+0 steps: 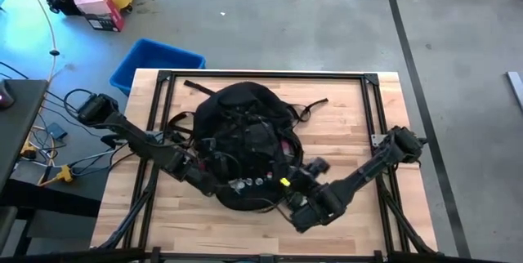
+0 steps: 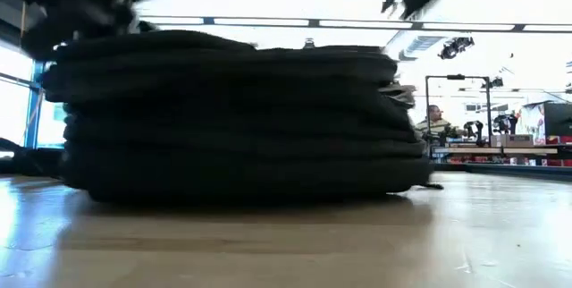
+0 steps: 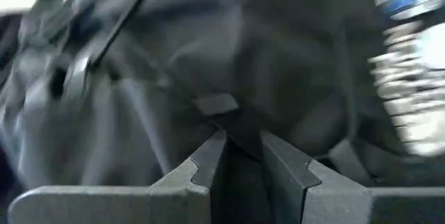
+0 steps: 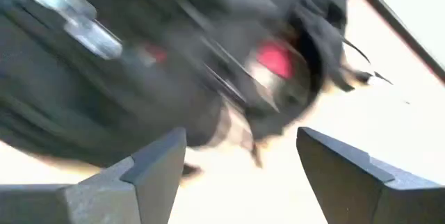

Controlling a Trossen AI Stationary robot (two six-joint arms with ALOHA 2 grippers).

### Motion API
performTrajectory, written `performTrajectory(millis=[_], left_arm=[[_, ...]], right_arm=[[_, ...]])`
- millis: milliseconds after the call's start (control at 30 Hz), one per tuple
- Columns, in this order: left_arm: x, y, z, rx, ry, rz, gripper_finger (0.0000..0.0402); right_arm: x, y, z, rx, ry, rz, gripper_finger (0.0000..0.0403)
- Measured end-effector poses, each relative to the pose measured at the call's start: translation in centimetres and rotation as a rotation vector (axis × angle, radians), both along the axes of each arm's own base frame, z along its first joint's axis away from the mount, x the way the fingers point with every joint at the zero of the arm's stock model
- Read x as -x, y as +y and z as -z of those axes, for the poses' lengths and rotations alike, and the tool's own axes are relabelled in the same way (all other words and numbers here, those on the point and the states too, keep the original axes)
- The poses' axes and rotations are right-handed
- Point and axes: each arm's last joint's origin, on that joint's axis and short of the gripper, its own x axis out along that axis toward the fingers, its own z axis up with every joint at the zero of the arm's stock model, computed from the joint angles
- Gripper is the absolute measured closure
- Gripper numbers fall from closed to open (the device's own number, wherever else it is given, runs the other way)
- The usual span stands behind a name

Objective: Unpack backpack
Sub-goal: Close the black backpack

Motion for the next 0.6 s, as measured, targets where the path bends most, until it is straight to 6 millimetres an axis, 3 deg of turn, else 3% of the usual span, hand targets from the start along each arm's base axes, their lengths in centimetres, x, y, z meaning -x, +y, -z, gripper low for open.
performTrajectory(millis=[133,367,600], left_arm=[[1.1,0.9,0.4,-0.055,0.087,-0.075,0.0337],[1.5,0.9,0.5,-0.087,0.121,-0.071,0.0337],[1.8,-0.4,-0.7,-0.105,0.089,-0.019,0.0337]], right_arm=[[1.3,-1.2,1.4,0.103,0.074,0.072,0.0140],[0.0,-3.5,3.2,0.291,0.238,-0.137,0.0140],[-1.8,-9.3,1.4,0.395,0.386,-0.152,0.0158]])
